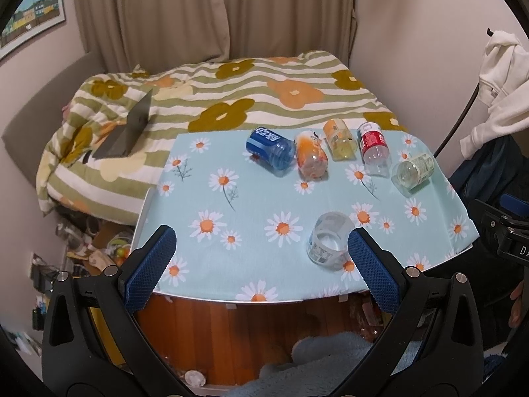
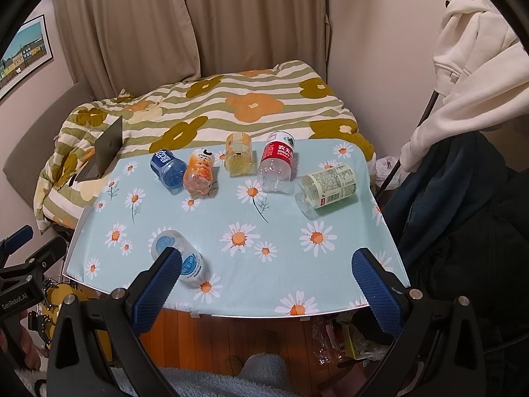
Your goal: Flip cup upright
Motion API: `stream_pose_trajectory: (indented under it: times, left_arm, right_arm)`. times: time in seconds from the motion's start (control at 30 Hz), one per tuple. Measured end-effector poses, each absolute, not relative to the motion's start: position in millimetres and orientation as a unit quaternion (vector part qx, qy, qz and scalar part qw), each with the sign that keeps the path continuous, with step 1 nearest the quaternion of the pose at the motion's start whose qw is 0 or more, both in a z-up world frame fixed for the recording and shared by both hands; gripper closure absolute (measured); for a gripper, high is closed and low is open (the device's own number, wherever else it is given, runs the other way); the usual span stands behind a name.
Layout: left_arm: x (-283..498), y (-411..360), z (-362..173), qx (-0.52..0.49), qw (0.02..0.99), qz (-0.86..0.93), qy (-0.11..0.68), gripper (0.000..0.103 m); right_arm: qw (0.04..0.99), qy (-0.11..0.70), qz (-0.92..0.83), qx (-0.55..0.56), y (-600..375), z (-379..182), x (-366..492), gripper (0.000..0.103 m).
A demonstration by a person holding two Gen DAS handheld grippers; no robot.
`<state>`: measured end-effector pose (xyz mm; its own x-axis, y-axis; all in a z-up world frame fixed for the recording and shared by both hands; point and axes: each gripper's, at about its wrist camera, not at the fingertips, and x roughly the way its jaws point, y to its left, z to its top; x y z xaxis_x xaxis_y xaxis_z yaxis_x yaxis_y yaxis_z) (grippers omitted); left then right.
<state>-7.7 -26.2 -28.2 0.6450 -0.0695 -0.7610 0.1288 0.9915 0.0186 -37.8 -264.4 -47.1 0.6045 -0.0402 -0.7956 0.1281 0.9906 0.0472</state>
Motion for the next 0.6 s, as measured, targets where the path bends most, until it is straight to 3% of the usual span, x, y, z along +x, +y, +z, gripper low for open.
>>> stream_pose_trajectory:
  times: [0.6]
  left_arm:
    - [-7.9,-23.8,-24.2,0.043,0.917,-0.039,0.394,0.0]
  right_arm:
    - [0.895,0.442,-0.046,0.049,-262.6,-45.2,-37.0,0.0]
